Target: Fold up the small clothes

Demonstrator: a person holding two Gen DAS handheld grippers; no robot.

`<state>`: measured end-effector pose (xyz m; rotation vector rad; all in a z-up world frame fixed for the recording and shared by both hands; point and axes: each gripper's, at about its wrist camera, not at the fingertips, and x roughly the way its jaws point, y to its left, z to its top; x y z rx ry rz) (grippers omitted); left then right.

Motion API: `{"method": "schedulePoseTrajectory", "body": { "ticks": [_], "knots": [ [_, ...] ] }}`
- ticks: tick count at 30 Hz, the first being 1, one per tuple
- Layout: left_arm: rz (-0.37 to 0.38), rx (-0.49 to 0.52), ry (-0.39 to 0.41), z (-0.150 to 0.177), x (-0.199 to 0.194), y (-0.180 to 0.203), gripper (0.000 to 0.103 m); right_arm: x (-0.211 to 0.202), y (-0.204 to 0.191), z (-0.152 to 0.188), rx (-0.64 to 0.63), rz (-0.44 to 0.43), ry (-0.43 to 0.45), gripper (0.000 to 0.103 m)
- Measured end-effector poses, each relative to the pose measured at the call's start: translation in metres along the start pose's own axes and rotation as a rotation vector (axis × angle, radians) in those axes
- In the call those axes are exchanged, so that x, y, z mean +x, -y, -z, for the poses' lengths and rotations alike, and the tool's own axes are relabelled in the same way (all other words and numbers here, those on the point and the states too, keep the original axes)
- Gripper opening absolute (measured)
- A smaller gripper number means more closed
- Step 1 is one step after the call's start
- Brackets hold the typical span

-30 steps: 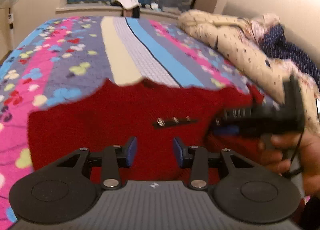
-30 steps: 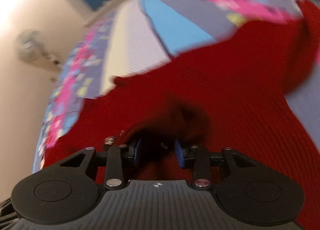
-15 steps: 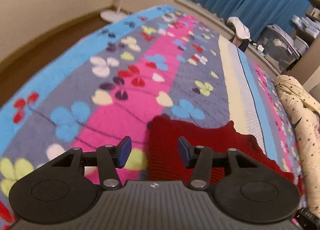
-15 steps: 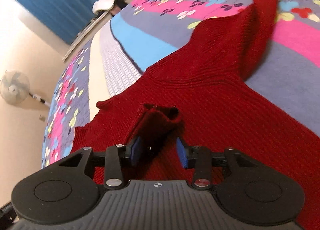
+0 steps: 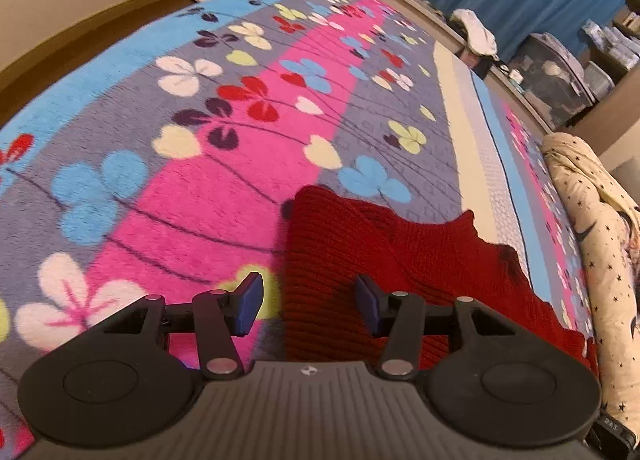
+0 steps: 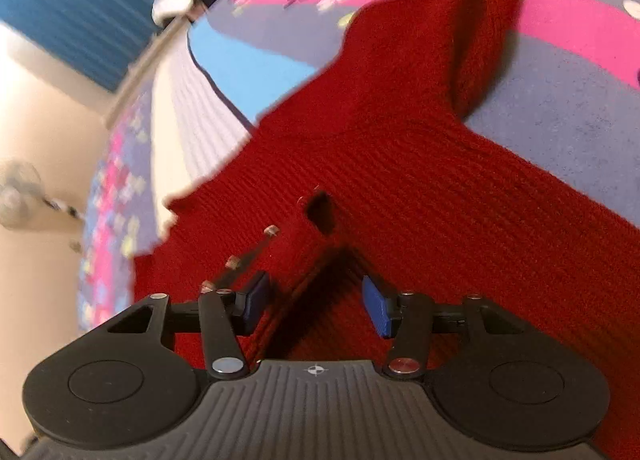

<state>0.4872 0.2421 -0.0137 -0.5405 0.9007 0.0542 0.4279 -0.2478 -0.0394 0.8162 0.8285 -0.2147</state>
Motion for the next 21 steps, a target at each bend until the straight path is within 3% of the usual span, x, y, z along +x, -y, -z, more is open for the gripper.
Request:
{"method": "schedulePoseTrajectory", "body": {
  "ticks": [1,2,3,4,6,7,10,12,14,16,17,19,20,21],
  "knots": [
    [0.002,0.001,-0.004,0.002,0.003,0.001,0.055,0.000,-0.003,0.000,-0.023,0.002,0.014,0.053],
    [0.004,0.004,-0.011,0.003,0.006,0.001,0.055,0.000,-0.008,-0.001,-0.047,0.003,0.024,0.045],
    [0.004,0.007,-0.017,0.005,0.008,0.002,0.054,0.001,-0.011,-0.002,-0.075,-0.005,0.039,0.017],
    [0.007,0.015,-0.019,0.007,0.010,0.002,0.041,0.002,-0.015,-0.005,-0.111,-0.025,0.049,0.010],
    [0.015,0.042,-0.010,0.007,0.009,0.005,0.021,0.000,-0.021,-0.011,-0.144,-0.071,0.078,0.009],
    [0.013,0.061,0.013,0.006,0.003,0.008,0.018,-0.006,-0.023,-0.017,-0.162,-0.108,0.115,0.009],
    [0.064,0.083,0.082,0.006,-0.014,0.022,0.016,-0.031,-0.033,-0.040,-0.238,-0.201,0.289,0.009],
    [0.048,0.171,0.134,0.010,-0.019,0.038,0.017,-0.036,-0.032,-0.049,-0.261,-0.203,0.346,0.009],
    [-0.036,0.273,0.124,0.018,-0.007,0.050,0.021,-0.018,-0.028,-0.058,-0.284,-0.131,0.272,0.009],
    [-0.128,0.283,0.077,0.022,0.003,0.050,0.026,0.022,-0.019,-0.063,-0.286,-0.009,0.065,0.011],
    [-0.131,0.288,0.084,0.023,-0.001,0.053,0.026,0.034,-0.010,-0.063,-0.239,0.024,0.007,0.011],
    [-0.114,0.364,0.169,0.028,-0.024,0.071,0.026,0.031,-0.001,-0.063,-0.168,0.020,0.024,0.013],
    [-0.086,0.406,0.197,0.032,-0.034,0.079,0.026,0.024,-0.010,-0.063,-0.214,0.038,0.062,0.020],
    [-0.057,0.437,0.208,0.037,-0.039,0.085,0.026,0.014,-0.019,-0.061,-0.269,0.052,0.136,0.021]
  ]
}}
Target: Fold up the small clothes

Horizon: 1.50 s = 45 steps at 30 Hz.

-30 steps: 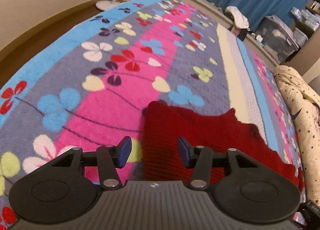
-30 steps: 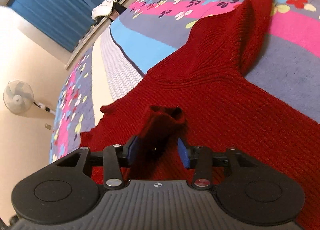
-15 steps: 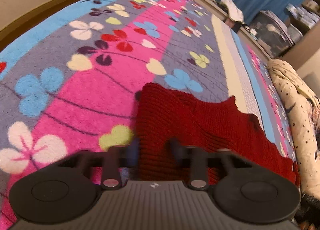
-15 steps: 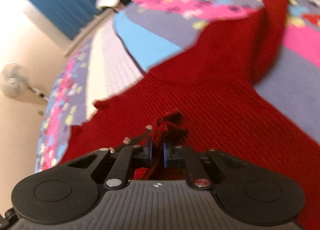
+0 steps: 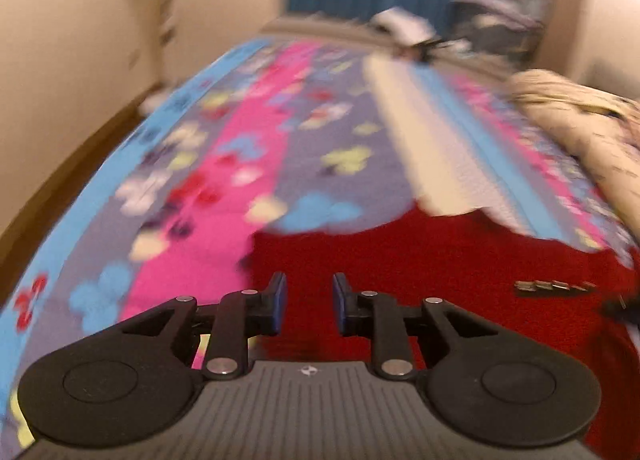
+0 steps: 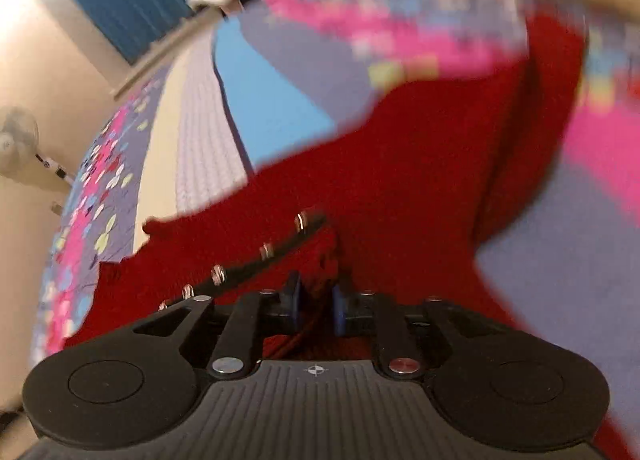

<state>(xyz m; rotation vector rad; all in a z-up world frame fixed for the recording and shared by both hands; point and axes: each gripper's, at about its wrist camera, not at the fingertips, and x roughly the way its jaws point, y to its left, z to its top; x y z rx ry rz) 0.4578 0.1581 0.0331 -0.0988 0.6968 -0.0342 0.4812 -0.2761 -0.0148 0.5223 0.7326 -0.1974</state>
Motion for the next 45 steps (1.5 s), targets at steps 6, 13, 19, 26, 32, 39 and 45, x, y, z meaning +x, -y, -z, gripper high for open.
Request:
{"method": "schedulePoseTrajectory", "body": {
  "ticks": [6,13,19,26,32,39,45],
  "knots": [
    [0.006,0.069,-0.242,0.050,0.037,0.022,0.027,0.000,0.006,0.011,-0.018,0.002,-0.094,0.025],
    [-0.029,0.138,-0.189,0.079,0.022,0.061,0.032,-0.050,0.048,-0.031,0.040,0.013,0.094,0.027],
    [-0.047,0.024,-0.007,0.109,-0.034,0.102,0.034,-0.051,0.106,-0.059,0.077,0.150,0.165,0.027],
    [-0.069,0.132,0.146,0.213,-0.067,0.148,0.035,-0.023,0.154,-0.099,0.007,0.307,0.248,0.041],
    [-0.074,0.157,0.160,0.228,-0.071,0.152,0.035,0.032,0.166,-0.107,-0.096,0.360,0.143,0.049],
    [-0.080,0.162,0.182,0.234,-0.071,0.146,0.035,-0.007,0.182,-0.087,0.088,0.388,0.276,0.010],
    [-0.072,0.153,0.187,0.235,-0.073,0.143,0.035,-0.031,0.230,-0.044,0.346,0.331,0.144,0.017]
  ]
}}
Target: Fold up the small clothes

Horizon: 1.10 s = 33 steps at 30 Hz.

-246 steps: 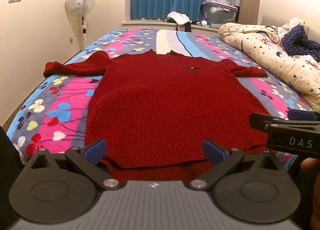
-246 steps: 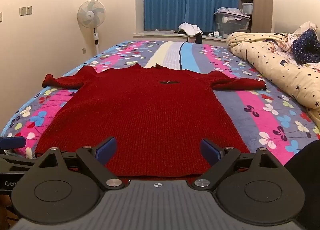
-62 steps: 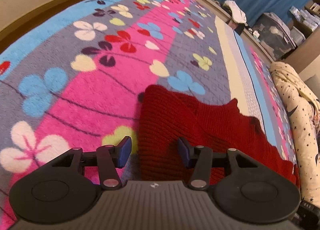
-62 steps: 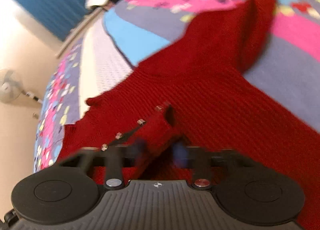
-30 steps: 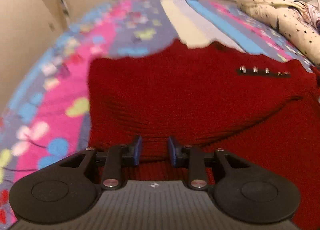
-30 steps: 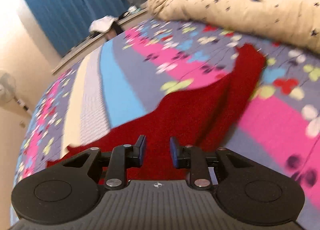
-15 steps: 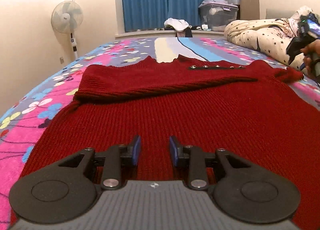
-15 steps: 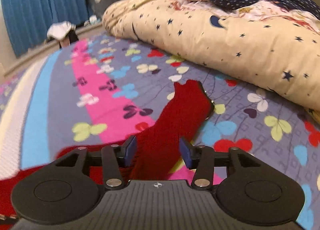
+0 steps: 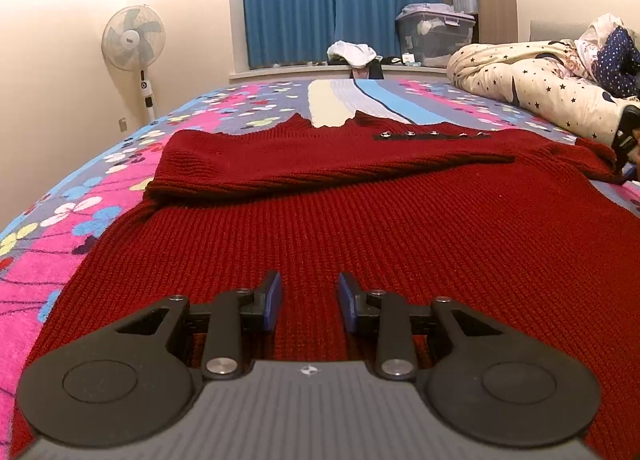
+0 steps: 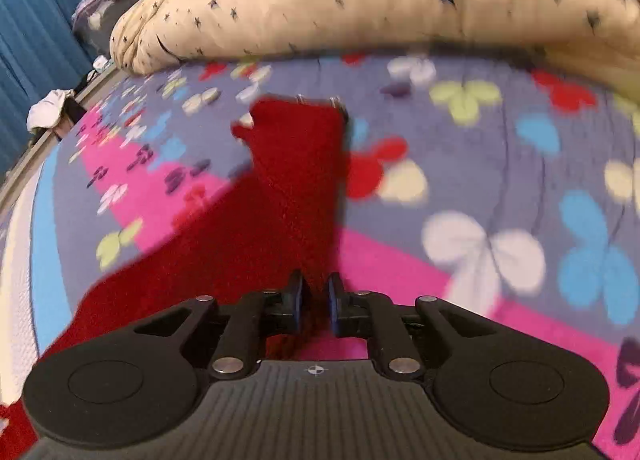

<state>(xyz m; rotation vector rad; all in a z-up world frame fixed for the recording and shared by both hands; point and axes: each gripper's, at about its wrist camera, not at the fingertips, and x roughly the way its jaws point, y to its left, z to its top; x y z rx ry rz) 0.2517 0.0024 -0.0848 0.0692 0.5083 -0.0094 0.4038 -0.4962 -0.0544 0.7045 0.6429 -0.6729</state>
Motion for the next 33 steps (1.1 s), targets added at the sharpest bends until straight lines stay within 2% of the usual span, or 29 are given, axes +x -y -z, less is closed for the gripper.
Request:
{"method": "schedulePoseTrajectory", "body": {
  "ticks": [3,5,9,11,13,17,18,19,20,22,25,27,29,31,33],
  "knots": [
    [0.000,-0.001,0.006,0.001,0.000,0.000,0.035,-0.016,0.007,-0.006,-0.081,-0.004,0.083,0.032],
    [-0.002,0.001,0.008,0.001,-0.001,0.000,0.035,-0.023,0.010,-0.013,-0.126,-0.031,0.146,0.033],
    [-0.007,0.009,0.007,0.001,0.000,0.001,0.035,-0.014,-0.009,-0.032,-0.361,-0.036,0.248,0.040],
    [-0.008,0.010,0.007,0.001,0.000,0.001,0.035,0.000,-0.025,-0.042,-0.501,-0.052,0.238,0.045],
    [-0.009,0.011,0.005,0.001,0.000,0.001,0.035,0.017,-0.040,-0.041,-0.622,-0.045,0.220,0.045],
    [-0.013,0.017,0.003,0.001,0.001,0.002,0.035,0.050,-0.057,-0.031,-0.753,0.038,0.153,0.045],
    [-0.012,0.015,0.003,0.001,0.001,0.002,0.035,0.053,-0.057,-0.028,-0.771,0.051,0.161,0.039],
    [-0.012,0.013,0.003,0.001,0.002,0.002,0.035,0.053,-0.057,-0.029,-0.767,0.067,0.188,0.027],
    [-0.010,0.011,0.003,0.001,0.002,0.001,0.035,0.050,-0.054,-0.034,-0.728,0.075,0.216,0.012],
    [-0.009,0.011,0.004,0.001,0.002,0.001,0.035,0.032,-0.032,-0.052,-0.496,0.041,0.297,0.012],
    [-0.007,0.009,0.007,0.002,0.003,0.000,0.035,0.023,0.002,-0.064,-0.229,0.025,0.287,0.012],
    [-0.008,0.007,0.010,0.002,0.002,0.000,0.035,0.027,0.023,-0.061,-0.135,0.033,0.209,0.014],
    [-0.007,0.006,0.011,0.002,0.002,0.000,0.035,0.029,0.041,-0.059,-0.051,0.025,0.166,0.021],
    [-0.007,0.006,0.012,0.002,0.002,0.000,0.035,0.029,0.054,-0.060,-0.014,-0.027,0.150,0.021],
    [-0.007,0.005,0.011,0.002,0.002,-0.001,0.035,0.028,0.060,-0.062,-0.018,-0.042,0.160,0.023]
  ]
}}
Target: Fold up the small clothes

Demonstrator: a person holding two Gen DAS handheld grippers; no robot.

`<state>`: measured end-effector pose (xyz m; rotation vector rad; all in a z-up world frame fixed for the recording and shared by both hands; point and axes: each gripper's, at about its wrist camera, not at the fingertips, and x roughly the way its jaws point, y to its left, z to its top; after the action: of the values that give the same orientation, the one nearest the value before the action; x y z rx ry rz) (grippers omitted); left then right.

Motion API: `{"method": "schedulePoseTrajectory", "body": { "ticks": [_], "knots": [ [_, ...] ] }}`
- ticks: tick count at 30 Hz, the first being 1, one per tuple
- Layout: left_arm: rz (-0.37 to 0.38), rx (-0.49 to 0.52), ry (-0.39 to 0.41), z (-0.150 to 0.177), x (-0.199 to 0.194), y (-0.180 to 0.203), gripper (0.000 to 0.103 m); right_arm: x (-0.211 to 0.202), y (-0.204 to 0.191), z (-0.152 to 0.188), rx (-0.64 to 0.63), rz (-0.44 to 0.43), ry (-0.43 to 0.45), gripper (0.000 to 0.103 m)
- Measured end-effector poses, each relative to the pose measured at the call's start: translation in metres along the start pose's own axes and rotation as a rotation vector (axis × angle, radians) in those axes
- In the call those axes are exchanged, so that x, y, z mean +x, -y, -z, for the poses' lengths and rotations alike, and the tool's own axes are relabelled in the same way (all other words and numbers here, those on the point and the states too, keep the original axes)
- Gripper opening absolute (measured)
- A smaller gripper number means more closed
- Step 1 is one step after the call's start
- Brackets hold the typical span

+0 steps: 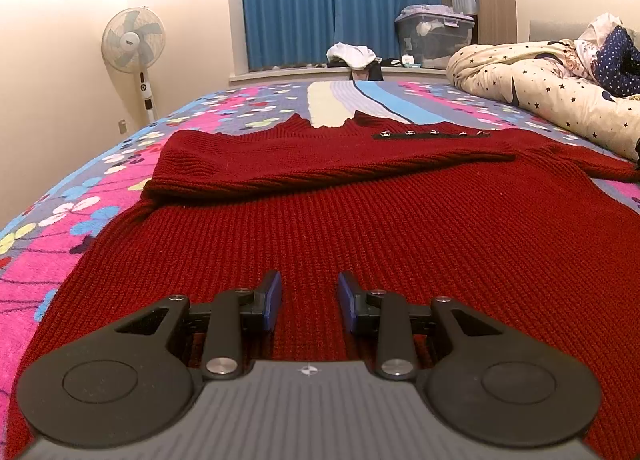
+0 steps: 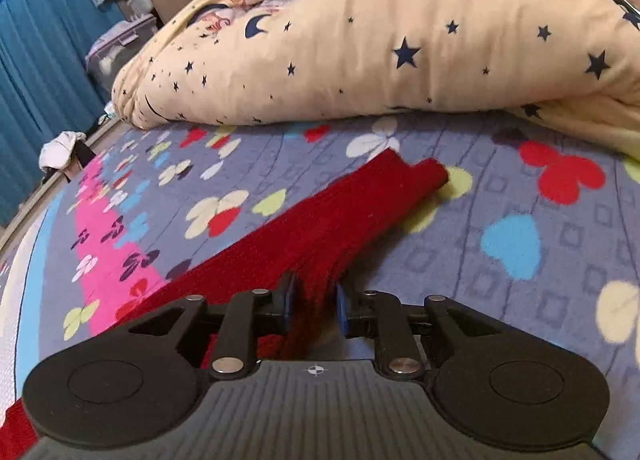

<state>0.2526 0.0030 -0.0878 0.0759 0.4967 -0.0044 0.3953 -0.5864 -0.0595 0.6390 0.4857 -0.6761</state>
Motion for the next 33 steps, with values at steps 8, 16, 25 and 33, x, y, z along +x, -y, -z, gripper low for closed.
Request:
{"method": "schedulePoseTrajectory", "body": {
  "ticks": [8,16,25,33],
  "knots": [
    [-0.002,0.003,0.000,0.000,0.000,-0.001,0.035,0.008,0.012,-0.009,0.083,-0.046,-0.028,0.012],
    [0.007,-0.011,0.003,0.000,-0.001,-0.003,0.035,-0.059,-0.083,-0.019,-0.195,-0.203,0.231,0.010],
    [0.038,-0.054,-0.004,-0.003,-0.001,-0.012,0.035,-0.229,-0.280,0.130,-0.641,-0.776,0.293,0.010],
    [0.104,-0.137,-0.028,-0.008,-0.002,-0.026,0.038,-0.216,-0.378,0.326,-1.048,-0.835,-0.459,0.016]
  ]
}}
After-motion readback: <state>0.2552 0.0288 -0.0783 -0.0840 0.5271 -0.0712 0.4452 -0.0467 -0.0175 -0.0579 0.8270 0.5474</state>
